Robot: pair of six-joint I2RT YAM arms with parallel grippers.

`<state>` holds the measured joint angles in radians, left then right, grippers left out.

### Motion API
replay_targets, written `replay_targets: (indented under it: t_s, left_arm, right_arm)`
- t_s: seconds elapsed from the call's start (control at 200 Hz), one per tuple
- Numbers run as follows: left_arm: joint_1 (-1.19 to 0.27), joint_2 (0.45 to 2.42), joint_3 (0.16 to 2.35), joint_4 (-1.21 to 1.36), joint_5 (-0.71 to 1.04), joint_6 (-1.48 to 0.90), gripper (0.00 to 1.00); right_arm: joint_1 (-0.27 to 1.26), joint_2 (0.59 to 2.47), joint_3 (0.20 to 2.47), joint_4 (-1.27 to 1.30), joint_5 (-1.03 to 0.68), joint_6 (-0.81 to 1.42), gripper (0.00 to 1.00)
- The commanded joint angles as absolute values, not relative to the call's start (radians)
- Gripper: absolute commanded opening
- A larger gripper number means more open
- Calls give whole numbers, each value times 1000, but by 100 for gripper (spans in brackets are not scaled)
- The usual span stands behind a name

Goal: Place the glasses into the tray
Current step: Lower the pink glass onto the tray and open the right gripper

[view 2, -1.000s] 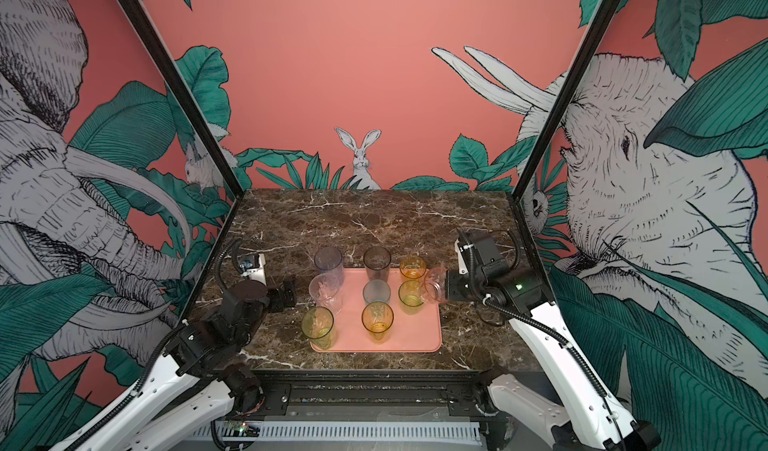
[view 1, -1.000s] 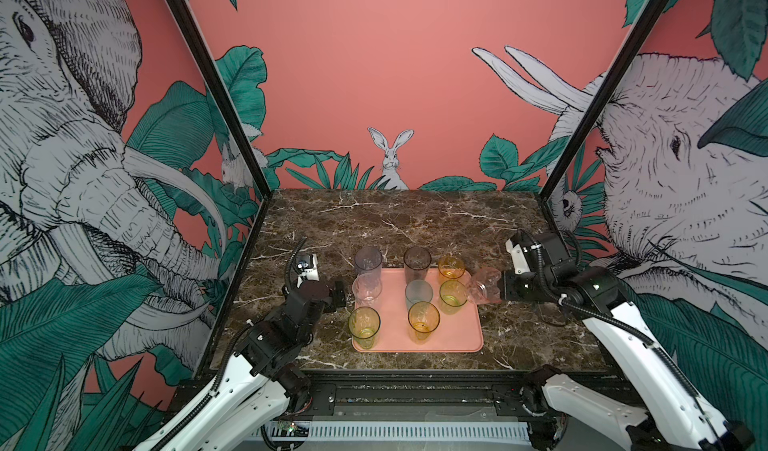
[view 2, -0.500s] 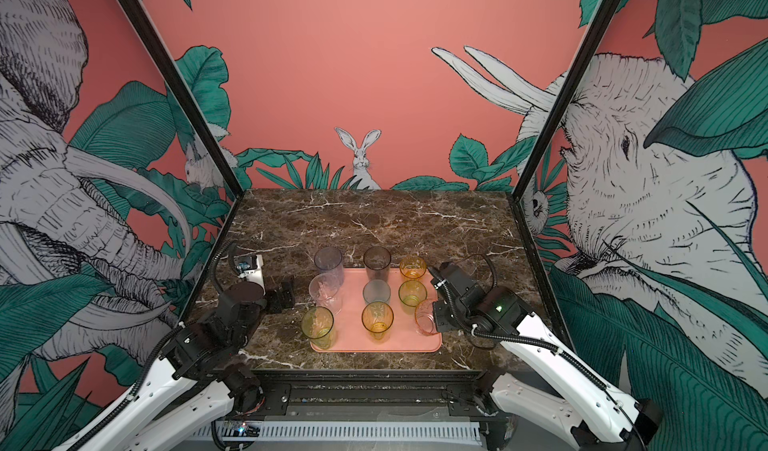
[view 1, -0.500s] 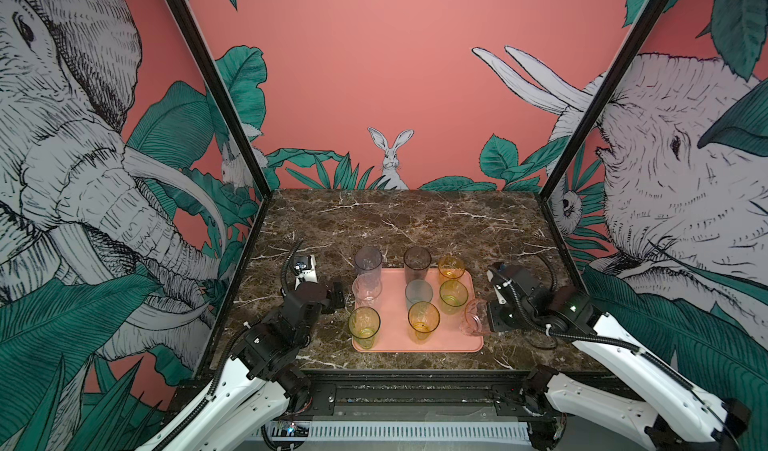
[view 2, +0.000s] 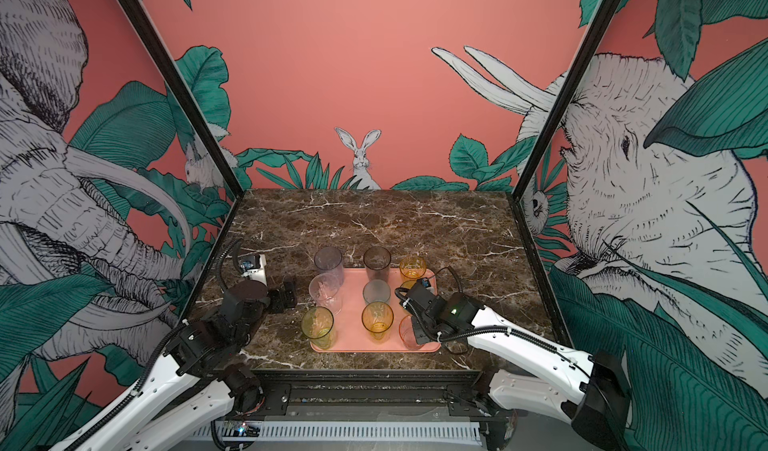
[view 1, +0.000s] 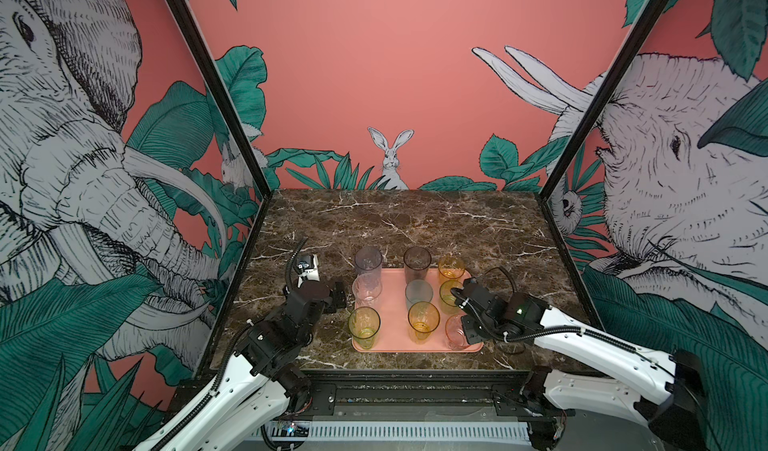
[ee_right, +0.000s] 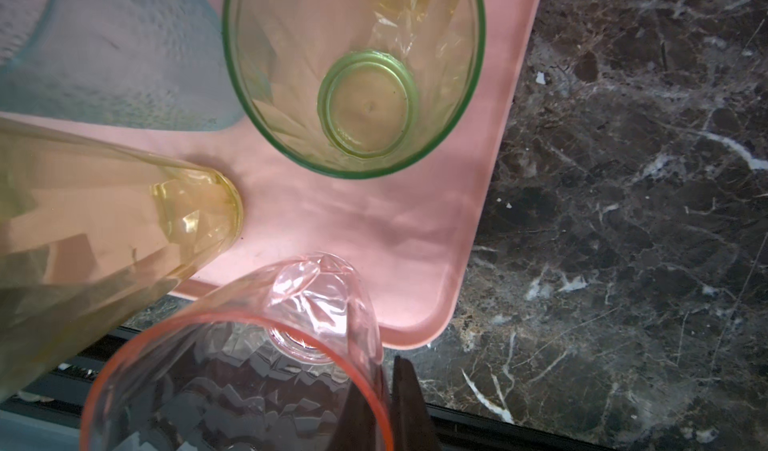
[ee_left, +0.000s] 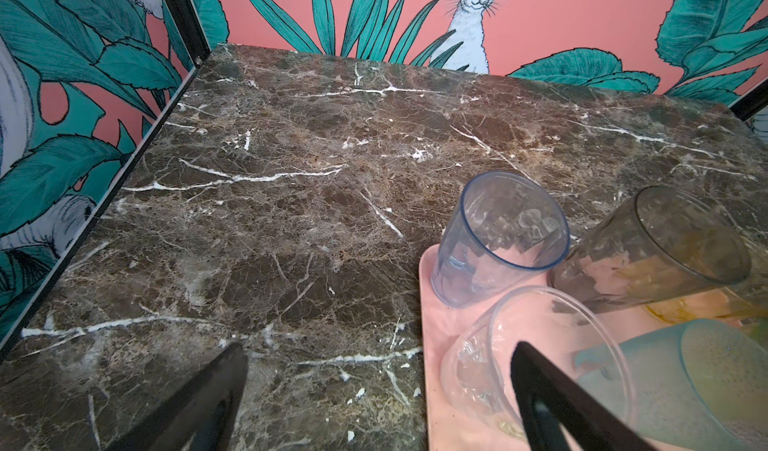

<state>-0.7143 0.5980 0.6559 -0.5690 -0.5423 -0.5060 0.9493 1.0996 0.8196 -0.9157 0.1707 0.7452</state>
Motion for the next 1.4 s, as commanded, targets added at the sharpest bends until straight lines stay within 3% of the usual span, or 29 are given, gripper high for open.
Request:
replay_targets:
  t_s: [0.0,0.79,1.035,1.206,1.396]
  left_arm:
    - [-709,598,658,-547,-537,-526,99]
    - [-709,605,629,-524,-515,-550,99]
    - [-709,602,626,-525,-513,-553,99]
    - [-709,603,625,-524,-512,-561,99]
    - [-709,607,634,-520,-536,-543,99]
  right_arm:
    - [956,1114,812,-872,205,775,0]
    - [953,1191,753,-836,258,796,0]
    - [953,1188,784,-858,274,790,19]
    - [952,1180,832,-911,276,790,40]
    - [952,1132,937,-978,307,750,53]
